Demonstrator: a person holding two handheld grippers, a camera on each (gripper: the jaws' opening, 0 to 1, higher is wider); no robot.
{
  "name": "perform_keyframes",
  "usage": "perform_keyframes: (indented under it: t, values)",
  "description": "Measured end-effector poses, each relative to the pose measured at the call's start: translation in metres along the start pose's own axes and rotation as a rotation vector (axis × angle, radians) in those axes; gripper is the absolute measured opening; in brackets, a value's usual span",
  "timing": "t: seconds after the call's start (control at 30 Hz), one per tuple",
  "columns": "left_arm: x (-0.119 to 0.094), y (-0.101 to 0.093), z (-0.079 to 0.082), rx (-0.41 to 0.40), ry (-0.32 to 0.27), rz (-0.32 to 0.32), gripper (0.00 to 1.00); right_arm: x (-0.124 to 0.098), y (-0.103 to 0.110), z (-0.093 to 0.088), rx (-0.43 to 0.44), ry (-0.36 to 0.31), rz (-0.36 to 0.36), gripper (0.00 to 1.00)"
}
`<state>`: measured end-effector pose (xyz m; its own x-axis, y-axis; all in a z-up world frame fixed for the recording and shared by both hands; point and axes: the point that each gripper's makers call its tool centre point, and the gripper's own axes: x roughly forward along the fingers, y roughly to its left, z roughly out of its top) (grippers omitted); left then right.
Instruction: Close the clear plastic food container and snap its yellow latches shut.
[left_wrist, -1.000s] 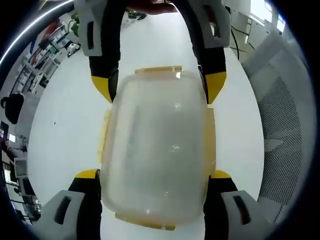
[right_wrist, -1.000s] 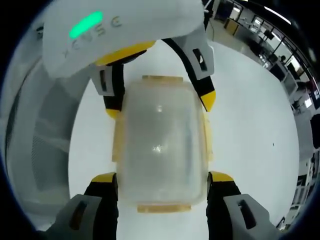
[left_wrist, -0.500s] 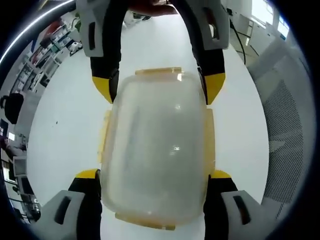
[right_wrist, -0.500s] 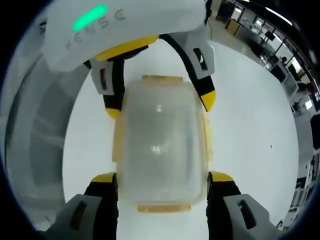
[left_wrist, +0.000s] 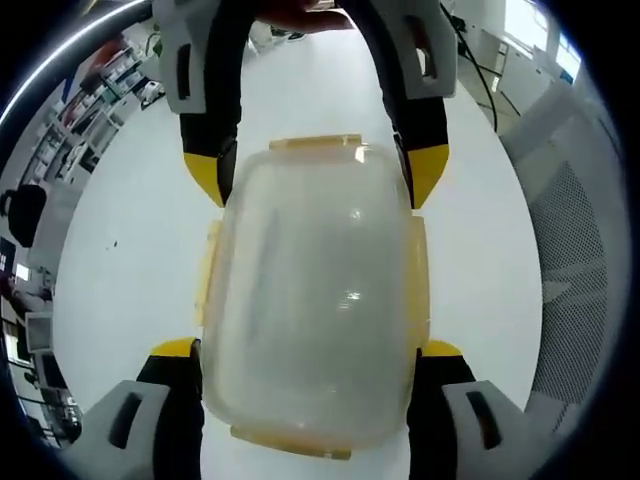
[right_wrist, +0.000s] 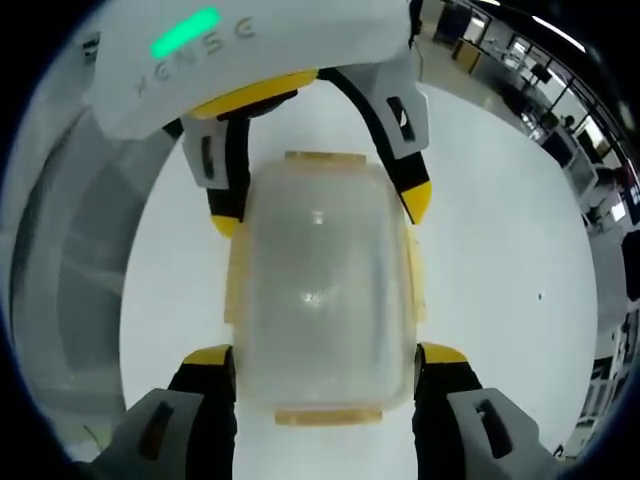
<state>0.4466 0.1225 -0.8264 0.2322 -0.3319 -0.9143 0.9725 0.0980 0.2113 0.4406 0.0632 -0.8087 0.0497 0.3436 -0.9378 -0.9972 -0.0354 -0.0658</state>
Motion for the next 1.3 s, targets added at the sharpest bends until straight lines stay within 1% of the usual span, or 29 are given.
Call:
perform_keyframes:
  t: [0.3,0.4,0.5,0.57,0.67,0.77,0.87,1.03,1.2,1.3]
  values:
    - [0.001,0.000,0.000,0.006,0.005,0.001,0.86,0.000,0.000,0.000,0.004,0.000,-0.006,0.73]
    - [0.001,0.000,-0.002,0.027,0.014,0.001,0.86,0.000,0.000,0.000,0.008,-0.002,-0.010,0.73]
    - [0.001,0.000,-0.005,0.078,0.031,0.015,0.86,-0.001,-0.001,0.001,0.013,-0.009,-0.016,0.73]
    - [0.000,0.001,-0.006,0.087,0.035,0.016,0.86,-0.001,-0.002,0.003,0.020,-0.021,-0.024,0.75]
    - [-0.003,-0.001,-0.005,0.070,0.023,0.006,0.87,-0.004,-0.004,0.006,0.030,-0.041,-0.043,0.79]
    - [-0.006,0.002,-0.003,0.063,0.008,0.021,0.89,-0.008,-0.006,0.007,0.034,-0.057,-0.069,0.82]
    - [-0.009,0.004,0.000,0.046,-0.013,0.036,0.93,-0.008,-0.006,0.006,0.046,-0.064,-0.083,0.84]
    - [-0.014,0.006,0.002,-0.009,-0.041,0.052,0.94,-0.012,-0.002,0.004,0.053,-0.069,-0.103,0.85]
    - [-0.017,0.002,0.001,-0.018,-0.057,0.072,0.95,-0.019,-0.006,0.005,0.088,-0.095,-0.155,0.86]
    - [-0.020,0.001,0.000,-0.026,-0.067,0.083,0.96,-0.023,-0.006,0.006,0.091,-0.100,-0.173,0.86]
